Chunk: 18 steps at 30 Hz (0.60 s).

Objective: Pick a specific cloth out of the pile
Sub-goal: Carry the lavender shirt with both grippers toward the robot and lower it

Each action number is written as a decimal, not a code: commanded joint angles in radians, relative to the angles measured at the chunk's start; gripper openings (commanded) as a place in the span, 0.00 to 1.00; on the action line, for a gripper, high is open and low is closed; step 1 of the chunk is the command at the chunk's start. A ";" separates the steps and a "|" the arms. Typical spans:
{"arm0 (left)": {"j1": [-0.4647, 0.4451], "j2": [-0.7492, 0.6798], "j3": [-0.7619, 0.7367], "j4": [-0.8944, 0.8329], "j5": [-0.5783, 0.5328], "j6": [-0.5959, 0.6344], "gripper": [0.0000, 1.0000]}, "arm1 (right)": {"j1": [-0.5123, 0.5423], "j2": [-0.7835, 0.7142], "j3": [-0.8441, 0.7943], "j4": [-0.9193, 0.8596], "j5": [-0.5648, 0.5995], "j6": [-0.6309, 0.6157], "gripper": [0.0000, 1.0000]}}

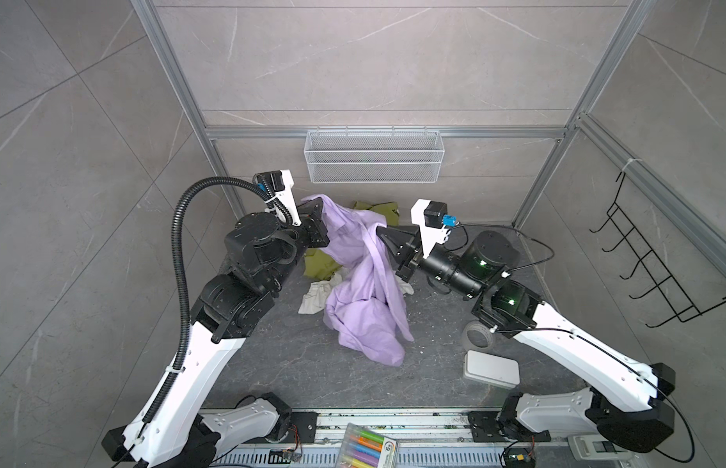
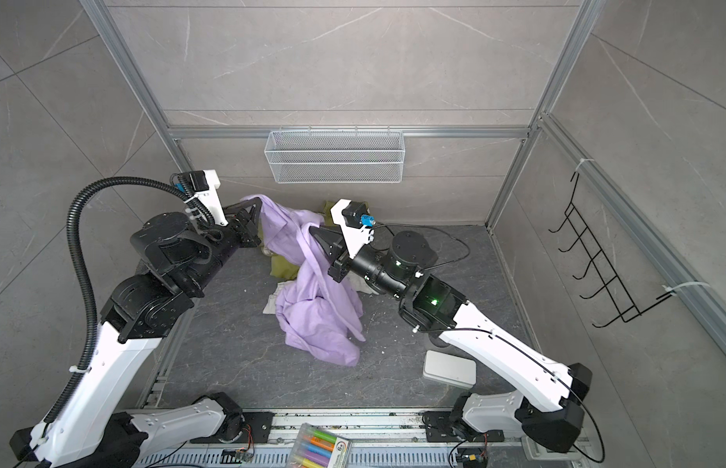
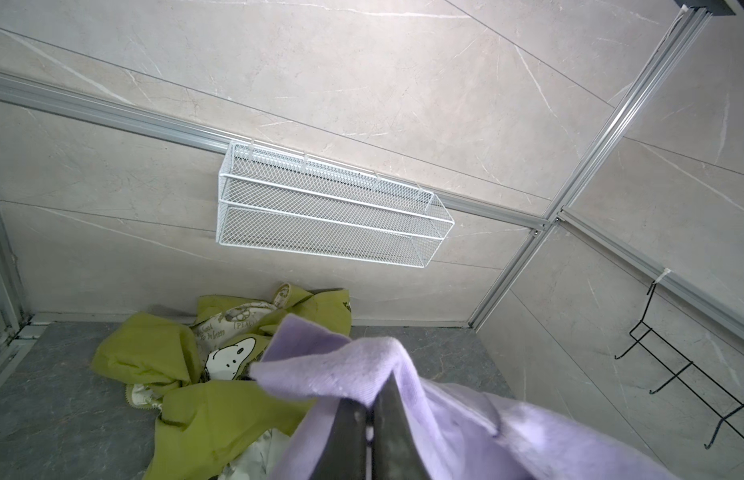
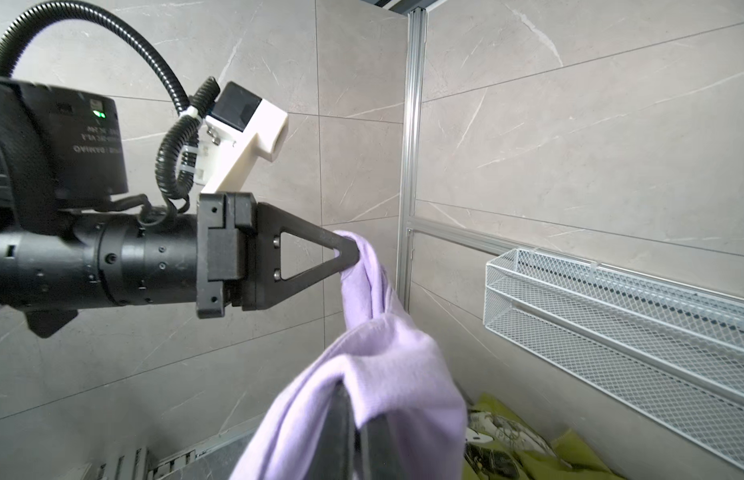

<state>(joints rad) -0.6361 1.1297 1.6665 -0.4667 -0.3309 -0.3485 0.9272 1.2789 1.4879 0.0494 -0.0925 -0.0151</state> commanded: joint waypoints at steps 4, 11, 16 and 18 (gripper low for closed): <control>-0.006 -0.041 -0.016 -0.042 0.009 -0.035 0.00 | 0.003 -0.067 0.188 -0.422 0.048 0.018 0.00; -0.023 -0.093 -0.065 -0.120 0.041 -0.109 0.00 | 0.003 -0.094 0.277 -0.617 0.117 0.002 0.00; -0.042 -0.153 -0.142 -0.154 0.030 -0.152 0.00 | 0.002 -0.111 0.277 -0.692 0.157 0.005 0.00; -0.049 -0.162 -0.164 -0.170 0.036 -0.173 0.00 | 0.002 -0.123 0.260 -0.697 0.160 0.010 0.00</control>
<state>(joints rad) -0.6765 0.9874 1.5166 -0.6197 -0.3038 -0.4755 0.9272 1.1854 1.7473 -0.6155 0.0334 -0.0120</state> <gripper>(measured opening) 0.054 0.060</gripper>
